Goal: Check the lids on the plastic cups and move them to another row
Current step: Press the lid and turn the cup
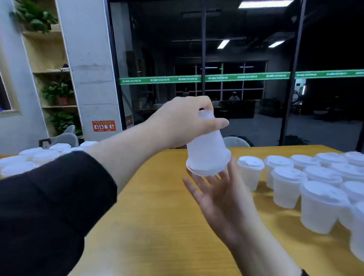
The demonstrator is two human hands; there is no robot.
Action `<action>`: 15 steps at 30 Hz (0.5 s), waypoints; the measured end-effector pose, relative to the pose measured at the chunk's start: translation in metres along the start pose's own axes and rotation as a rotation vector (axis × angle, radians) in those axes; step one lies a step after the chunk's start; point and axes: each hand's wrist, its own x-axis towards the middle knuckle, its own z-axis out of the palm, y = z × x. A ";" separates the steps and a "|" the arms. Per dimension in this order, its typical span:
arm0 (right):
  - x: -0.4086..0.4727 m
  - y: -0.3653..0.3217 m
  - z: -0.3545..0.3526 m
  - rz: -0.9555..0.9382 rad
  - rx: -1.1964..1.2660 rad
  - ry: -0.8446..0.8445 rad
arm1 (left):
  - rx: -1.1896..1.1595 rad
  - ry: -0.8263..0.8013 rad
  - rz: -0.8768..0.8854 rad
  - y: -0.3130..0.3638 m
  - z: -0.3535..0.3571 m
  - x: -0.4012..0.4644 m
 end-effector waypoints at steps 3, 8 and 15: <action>-0.025 0.004 -0.006 0.068 0.216 -0.029 | 0.218 -0.138 0.124 0.040 -0.008 -0.003; -0.065 0.000 -0.017 0.099 0.286 -0.035 | 0.288 -0.236 0.139 0.070 -0.001 -0.017; -0.082 -0.032 -0.034 0.055 0.225 0.032 | 0.081 -0.132 0.092 0.086 0.013 -0.030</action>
